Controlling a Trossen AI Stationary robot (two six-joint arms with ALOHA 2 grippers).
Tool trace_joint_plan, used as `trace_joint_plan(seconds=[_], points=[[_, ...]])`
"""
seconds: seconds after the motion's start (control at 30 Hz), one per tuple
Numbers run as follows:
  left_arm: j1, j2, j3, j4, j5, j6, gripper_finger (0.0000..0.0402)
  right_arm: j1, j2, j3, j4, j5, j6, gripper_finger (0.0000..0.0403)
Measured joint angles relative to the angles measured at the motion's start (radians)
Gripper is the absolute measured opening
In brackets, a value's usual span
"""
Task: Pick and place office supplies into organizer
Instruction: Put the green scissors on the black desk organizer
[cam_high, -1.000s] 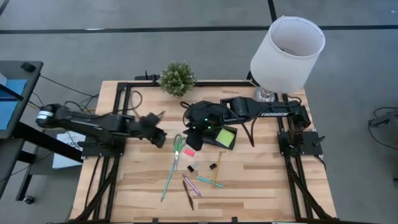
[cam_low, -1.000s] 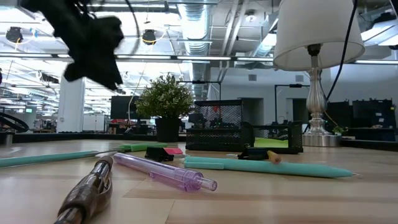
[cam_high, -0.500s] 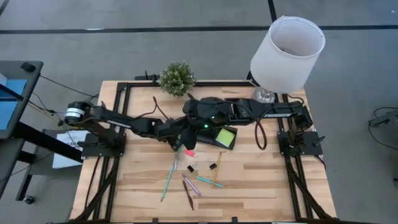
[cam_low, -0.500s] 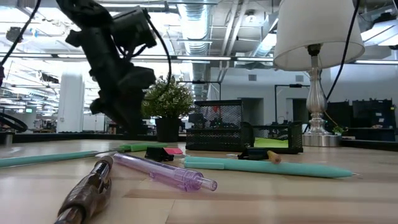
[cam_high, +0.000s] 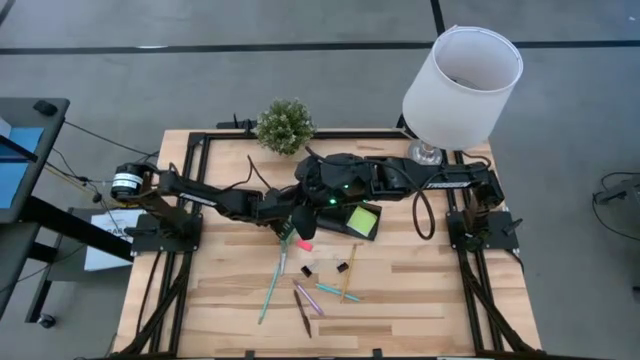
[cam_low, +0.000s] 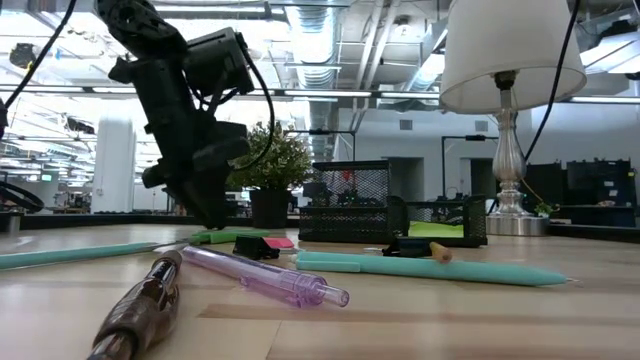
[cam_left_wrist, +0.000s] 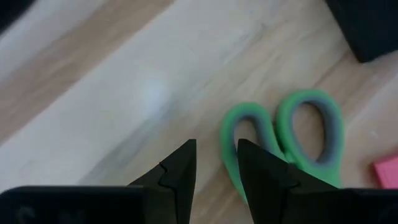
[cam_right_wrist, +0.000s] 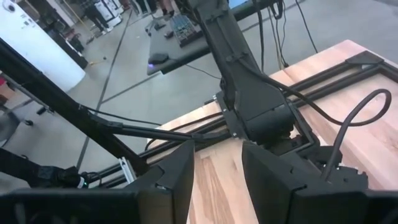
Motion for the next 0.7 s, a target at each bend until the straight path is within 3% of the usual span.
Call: trace_joint_plan(seconds=[0.43, 0.63, 0.7], points=[[0.006, 0.076, 0.004, -0.002, -0.008, 0.007, 0.0104, 0.000, 0.000, 0.000, -0.009, 0.000, -0.002, 0.0127], [0.011, 0.058, 0.000, 0.016, 0.000, 0.042, 0.0019, 0.000, 0.000, 0.000, -0.012, 0.000, -0.002, 0.0127], [0.011, 0.038, 0.001, 0.017, 0.005, 0.040, 0.0015, 0.000, 0.000, 0.000, -0.011, 0.000, -0.002, 0.0127]])
